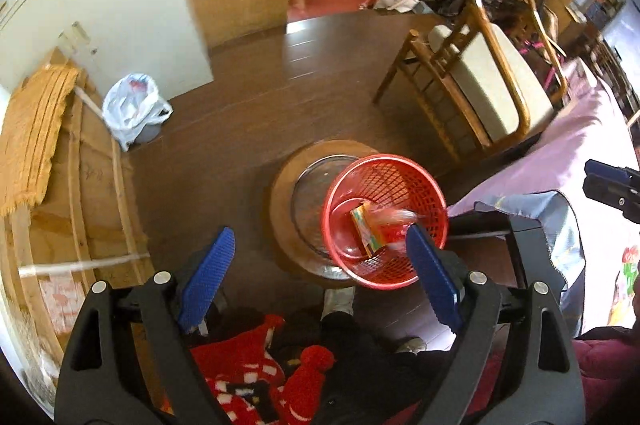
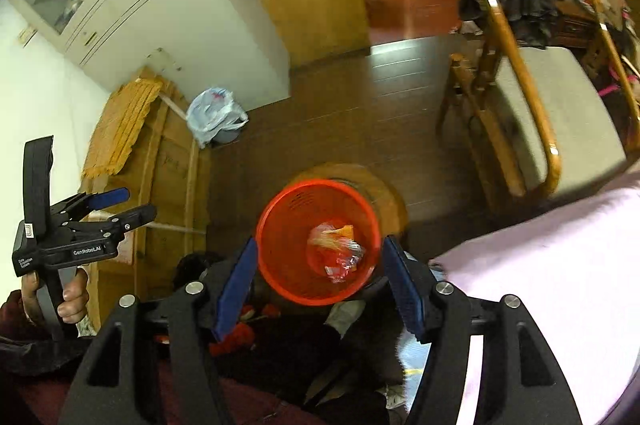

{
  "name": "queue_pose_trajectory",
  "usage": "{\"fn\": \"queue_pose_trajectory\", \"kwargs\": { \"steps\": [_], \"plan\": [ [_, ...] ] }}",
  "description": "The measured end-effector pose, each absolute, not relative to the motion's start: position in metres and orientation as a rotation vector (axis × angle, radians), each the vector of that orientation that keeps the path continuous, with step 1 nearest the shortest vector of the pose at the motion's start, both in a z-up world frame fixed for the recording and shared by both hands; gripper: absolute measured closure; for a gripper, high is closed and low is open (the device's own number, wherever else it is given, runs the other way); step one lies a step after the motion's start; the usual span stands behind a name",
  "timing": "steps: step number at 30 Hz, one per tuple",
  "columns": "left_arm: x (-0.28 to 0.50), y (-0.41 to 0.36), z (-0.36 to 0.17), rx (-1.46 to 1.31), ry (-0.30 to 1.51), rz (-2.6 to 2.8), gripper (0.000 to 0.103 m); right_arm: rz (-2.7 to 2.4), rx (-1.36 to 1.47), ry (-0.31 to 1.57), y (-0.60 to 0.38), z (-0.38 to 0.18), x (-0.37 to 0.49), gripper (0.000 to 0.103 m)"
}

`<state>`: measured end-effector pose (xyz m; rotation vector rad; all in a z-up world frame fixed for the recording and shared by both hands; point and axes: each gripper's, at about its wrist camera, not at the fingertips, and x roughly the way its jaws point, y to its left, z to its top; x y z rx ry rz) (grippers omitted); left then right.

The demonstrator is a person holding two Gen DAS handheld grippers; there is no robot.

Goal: Collect trash
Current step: 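Bring both tools back over the table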

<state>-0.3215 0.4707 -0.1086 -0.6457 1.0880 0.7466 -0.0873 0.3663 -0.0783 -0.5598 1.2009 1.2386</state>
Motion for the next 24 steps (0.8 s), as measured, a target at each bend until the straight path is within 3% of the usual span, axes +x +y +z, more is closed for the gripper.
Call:
{"fn": "queue_pose_trajectory", "kwargs": {
  "steps": [11, 24],
  "plan": [
    [-0.184, 0.422, -0.093, -0.386, 1.079, 0.379, 0.018, 0.879, -0.328, 1.128, 0.232, -0.054, -0.023, 0.034],
    [-0.031, 0.209, -0.079, -0.04, 1.059, -0.144, 0.009, 0.239, 0.173, 1.055, -0.091, -0.046, -0.033, 0.022]
  ]
}}
